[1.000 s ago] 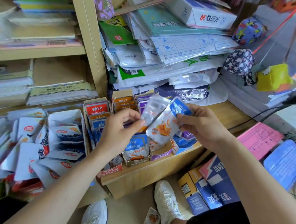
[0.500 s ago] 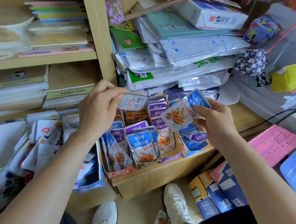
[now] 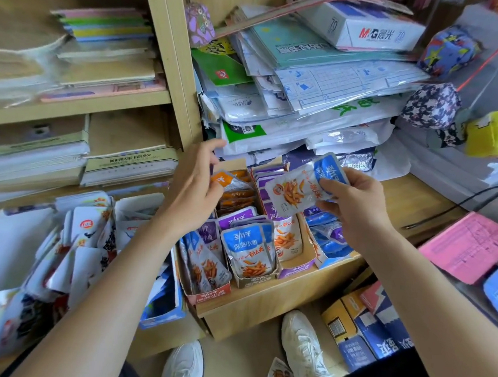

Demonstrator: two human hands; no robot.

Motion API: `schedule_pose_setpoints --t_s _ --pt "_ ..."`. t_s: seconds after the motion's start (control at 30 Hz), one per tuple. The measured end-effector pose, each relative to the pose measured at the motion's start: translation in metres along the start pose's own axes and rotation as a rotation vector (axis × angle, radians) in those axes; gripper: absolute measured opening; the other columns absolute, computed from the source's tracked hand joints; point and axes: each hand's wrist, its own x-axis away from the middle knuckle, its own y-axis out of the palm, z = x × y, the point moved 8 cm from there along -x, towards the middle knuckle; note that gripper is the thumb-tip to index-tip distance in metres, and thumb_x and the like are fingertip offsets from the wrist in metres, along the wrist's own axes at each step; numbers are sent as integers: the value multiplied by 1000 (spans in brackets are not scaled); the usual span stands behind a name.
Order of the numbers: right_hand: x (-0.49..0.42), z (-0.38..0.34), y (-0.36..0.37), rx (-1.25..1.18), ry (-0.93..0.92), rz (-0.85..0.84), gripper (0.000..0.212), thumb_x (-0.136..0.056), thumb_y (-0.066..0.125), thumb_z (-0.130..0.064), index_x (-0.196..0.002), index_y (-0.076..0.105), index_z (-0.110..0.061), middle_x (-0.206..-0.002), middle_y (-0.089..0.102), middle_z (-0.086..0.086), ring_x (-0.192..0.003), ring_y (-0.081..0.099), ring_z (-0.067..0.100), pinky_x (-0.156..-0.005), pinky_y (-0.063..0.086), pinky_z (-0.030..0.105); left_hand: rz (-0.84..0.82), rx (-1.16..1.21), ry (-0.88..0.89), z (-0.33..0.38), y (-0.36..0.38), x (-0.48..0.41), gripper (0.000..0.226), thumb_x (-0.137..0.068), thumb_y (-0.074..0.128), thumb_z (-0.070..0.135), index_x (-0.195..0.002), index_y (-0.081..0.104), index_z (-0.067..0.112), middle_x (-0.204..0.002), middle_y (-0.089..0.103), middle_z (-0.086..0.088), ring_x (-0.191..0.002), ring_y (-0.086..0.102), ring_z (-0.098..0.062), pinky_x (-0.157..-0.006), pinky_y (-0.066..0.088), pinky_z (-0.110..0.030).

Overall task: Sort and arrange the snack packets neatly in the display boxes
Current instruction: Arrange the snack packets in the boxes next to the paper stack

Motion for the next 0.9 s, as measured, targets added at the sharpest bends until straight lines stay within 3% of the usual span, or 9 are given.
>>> schedule_pose_setpoints --t_s 0.17,0.3,0.37,0.43,0.53,0.63,0.77,0.9 --pt "-1 -10 -15 13 -84 86 10 -89 73 -7 -96 69 -13 -92 76 7 -84 76 20 -72 61 29 154 14 -27 0 -15 7 24 -92 71 13 -113 65 20 -97 69 8 -85 64 -9 -76 58 -34" --pt "-4 -25 -32 55 -229 140 17 -91 68 0 -91 69 -17 -88 75 3 -78 73 14 -71 60 28 116 -27 -58 1 3 5 15 -89 76 20 -102 75 27 -93 75 11 -82 69 -6 -73 60 -32" --pt "-5 -35 -42 76 -315 186 20 -93 65 0 -90 70 -19 -85 75 2 -73 70 11 -72 59 27 49 -113 -74 0 13 5 18 -91 72 21 -108 77 28 -103 76 8 -84 66 -6 -68 52 -21" --pt "-8 -44 -51 102 -374 225 23 -94 63 0 -88 71 -21 -84 75 -2 -73 70 10 -72 57 24 47 -118 -64 4 15 5 26 -93 67 15 -117 75 24 -114 74 6 -92 63 -5 -72 43 -13" --pt "-12 -49 -60 117 -405 256 24 -95 64 -2 -88 71 -25 -81 75 -6 -72 71 12 -71 58 25 128 -46 -21 19 4 9 28 -89 69 14 -116 74 18 -113 70 4 -101 61 -13 -84 47 -27" --pt "-16 -52 -69 99 -424 300 17 -94 66 -4 -93 70 -20 -81 76 -6 -70 72 12 -70 59 25 98 -39 81 37 4 18 17 -86 74 28 -101 76 20 -98 65 8 -95 59 -13 -77 48 -31" --pt "-16 -57 -83 102 -482 400 13 -93 67 -8 -91 70 -20 -80 76 -4 -72 74 19 -70 60 30 -176 -157 73 36 30 36 52 -84 72 54 -128 67 28 -119 63 14 -110 55 -5 -86 43 -24" --pt "-18 -56 -73 485 -555 386 15 -88 66 -7 -90 75 -19 -75 73 -1 -70 72 19 -62 58 32 -220 -201 46 33 36 41 64 -84 72 54 -140 59 27 -127 58 15 -117 53 -7 -92 42 -25"
